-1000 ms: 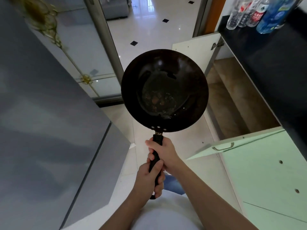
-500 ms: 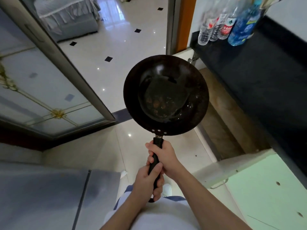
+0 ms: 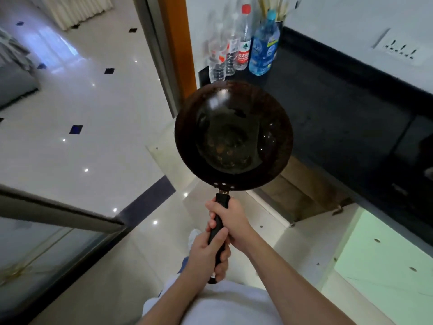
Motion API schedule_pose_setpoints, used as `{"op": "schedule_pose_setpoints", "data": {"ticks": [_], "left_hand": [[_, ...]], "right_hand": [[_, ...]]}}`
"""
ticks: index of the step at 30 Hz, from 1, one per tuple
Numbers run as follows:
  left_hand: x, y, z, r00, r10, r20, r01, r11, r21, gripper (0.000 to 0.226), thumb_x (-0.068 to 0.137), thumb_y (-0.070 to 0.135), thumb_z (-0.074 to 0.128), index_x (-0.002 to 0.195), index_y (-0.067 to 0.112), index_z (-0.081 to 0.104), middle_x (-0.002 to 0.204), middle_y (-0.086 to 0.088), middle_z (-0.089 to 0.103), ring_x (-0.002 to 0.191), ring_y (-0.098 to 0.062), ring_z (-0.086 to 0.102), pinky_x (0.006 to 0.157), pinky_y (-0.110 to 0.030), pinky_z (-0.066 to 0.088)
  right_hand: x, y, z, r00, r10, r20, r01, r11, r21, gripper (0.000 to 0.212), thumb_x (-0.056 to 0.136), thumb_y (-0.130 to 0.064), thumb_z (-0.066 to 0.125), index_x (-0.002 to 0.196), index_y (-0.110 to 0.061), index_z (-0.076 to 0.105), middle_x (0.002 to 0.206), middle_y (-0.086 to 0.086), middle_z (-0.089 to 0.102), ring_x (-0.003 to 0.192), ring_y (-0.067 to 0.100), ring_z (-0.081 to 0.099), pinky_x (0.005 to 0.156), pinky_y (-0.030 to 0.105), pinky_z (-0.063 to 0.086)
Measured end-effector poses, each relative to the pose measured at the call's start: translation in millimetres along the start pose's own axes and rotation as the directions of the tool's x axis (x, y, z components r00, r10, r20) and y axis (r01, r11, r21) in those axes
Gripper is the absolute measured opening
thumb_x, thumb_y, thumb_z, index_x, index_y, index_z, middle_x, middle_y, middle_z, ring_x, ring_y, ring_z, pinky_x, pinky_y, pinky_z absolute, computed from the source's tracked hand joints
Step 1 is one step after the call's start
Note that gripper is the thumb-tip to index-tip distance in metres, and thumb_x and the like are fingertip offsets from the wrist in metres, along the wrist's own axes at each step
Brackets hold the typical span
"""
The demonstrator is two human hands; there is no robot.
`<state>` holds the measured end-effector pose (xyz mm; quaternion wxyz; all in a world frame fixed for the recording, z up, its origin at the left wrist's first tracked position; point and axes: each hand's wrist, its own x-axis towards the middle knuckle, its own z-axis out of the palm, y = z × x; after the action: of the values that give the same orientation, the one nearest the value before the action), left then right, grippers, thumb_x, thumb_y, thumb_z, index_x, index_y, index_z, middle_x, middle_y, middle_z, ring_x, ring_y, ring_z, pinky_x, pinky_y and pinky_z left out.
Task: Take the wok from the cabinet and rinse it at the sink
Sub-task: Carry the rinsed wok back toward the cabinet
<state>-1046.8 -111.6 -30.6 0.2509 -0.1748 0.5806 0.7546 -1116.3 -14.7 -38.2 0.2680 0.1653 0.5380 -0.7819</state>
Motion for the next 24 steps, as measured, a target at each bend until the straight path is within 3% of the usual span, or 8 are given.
{"op": "schedule_pose_setpoints", "data": {"ticks": [5,8,16,20,24], "left_hand": [[45,55,-29,0.986,-0.066,0.152,0.060,0.997,0.042,0.033,0.086,0.034,0.058,0.085,0.003,0.047,0.051,-0.009,0.045,0.029,-0.016,0.035,0.031,-0.022,0.033],[66,78,-39,0.966,-0.090,0.241,0.068,0.993,0.096,0.026,0.093,0.029,0.054,0.088,0.004,0.047,0.052,-0.008,0.046,0.031,-0.016,0.036,0.034,-0.024,0.033],[113,109,-30,0.868,-0.185,0.461,0.082,0.969,0.234,0.031,0.088,0.034,0.057,0.071,0.007,0.052,0.051,-0.008,0.047,0.031,-0.015,0.038,0.032,-0.023,0.037],[143,112,-13,0.816,-0.305,0.492,0.147,0.931,0.333,0.026,0.097,0.026,0.051,0.080,0.006,0.051,0.054,-0.007,0.046,0.033,-0.017,0.035,0.035,-0.024,0.032],[175,121,11,0.777,-0.332,0.534,0.124,0.914,0.387,0.027,0.097,0.027,0.051,0.080,0.006,0.049,0.054,-0.006,0.045,0.034,-0.016,0.033,0.036,-0.026,0.028]], "right_hand": [[40,-32,22,0.989,-0.029,-0.147,0.041,0.996,0.078,0.014,0.098,-0.009,0.061,0.087,-0.010,0.053,0.060,0.001,0.053,0.050,0.015,0.051,0.061,0.036,0.055],[58,-44,26,0.968,-0.033,-0.248,0.060,0.993,0.101,0.014,0.096,-0.012,0.064,0.086,-0.012,0.054,0.061,0.000,0.055,0.051,0.015,0.052,0.068,0.041,0.053],[71,-64,9,0.883,-0.103,-0.459,0.200,0.965,0.168,0.019,0.096,-0.011,0.066,0.080,-0.010,0.056,0.059,0.002,0.054,0.050,0.016,0.053,0.059,0.036,0.054],[80,-72,-15,0.823,-0.109,-0.558,0.245,0.954,0.174,0.025,0.096,-0.011,0.066,0.072,-0.009,0.055,0.058,0.007,0.052,0.049,0.018,0.052,0.060,0.038,0.052],[92,-90,-42,0.788,-0.124,-0.603,0.296,0.935,0.195,0.023,0.096,-0.009,0.064,0.076,-0.006,0.054,0.057,0.006,0.050,0.048,0.017,0.051,0.059,0.036,0.053]]}}
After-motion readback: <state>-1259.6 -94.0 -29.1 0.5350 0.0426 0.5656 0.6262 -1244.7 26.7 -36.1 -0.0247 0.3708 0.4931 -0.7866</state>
